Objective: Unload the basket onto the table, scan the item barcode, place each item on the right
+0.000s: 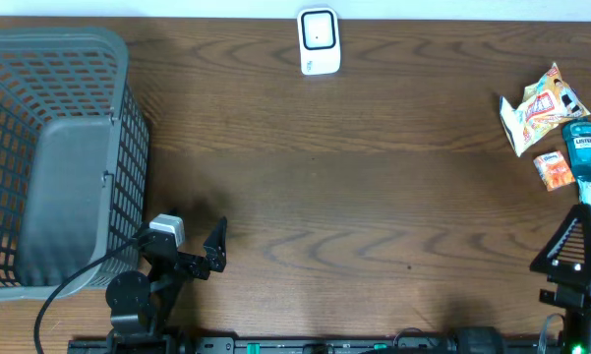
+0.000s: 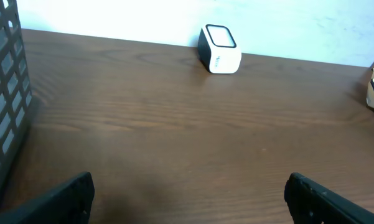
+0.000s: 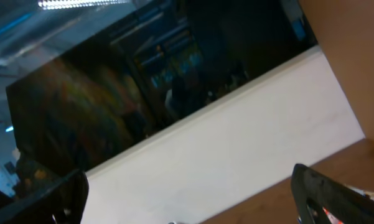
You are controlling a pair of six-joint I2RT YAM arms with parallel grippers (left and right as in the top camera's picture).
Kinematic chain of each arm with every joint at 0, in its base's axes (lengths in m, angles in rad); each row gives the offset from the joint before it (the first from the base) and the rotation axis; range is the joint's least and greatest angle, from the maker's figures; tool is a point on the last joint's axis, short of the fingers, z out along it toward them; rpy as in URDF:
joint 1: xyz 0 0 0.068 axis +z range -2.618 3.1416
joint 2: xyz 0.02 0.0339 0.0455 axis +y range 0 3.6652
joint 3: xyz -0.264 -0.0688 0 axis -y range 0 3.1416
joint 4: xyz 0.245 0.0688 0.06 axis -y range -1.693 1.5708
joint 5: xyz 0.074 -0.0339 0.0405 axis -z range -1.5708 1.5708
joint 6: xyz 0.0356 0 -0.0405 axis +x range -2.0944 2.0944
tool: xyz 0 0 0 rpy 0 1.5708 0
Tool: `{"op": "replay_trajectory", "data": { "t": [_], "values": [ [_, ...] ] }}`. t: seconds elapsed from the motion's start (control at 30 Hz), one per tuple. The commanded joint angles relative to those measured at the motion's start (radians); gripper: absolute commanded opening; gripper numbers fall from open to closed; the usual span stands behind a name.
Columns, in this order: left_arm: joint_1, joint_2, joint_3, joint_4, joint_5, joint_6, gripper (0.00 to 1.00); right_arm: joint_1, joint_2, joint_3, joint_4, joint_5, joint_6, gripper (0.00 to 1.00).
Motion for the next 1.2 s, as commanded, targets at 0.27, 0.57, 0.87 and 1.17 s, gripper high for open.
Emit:
{"op": "replay_trajectory", "data": {
  "t": [0.27,0.57,0.87,1.17],
  "values": [
    [0.004,-0.002,-0.02,-0.012,-0.002,-0.006,0.98,-0.089,-0.09,-0.107,0.03,0.017,0.169,0.99],
    [0.004,-0.002,-0.02,-0.012,-0.002,-0.006,0.98,-0.088,-0.214,-0.257,0.072,0.027,0.173,0.99],
    [0.004,-0.002,-0.02,-0.012,-0.002,-0.006,0.98,-0.088,-0.229,-0.503,0.266,0.077,0.354,0.99],
    [0.004,-0.002,-0.02,-0.012,-0.002,-0.006,0.98,-0.089,-0.229,-0.689,0.325,0.142,0.599,0.99]
  ]
}}
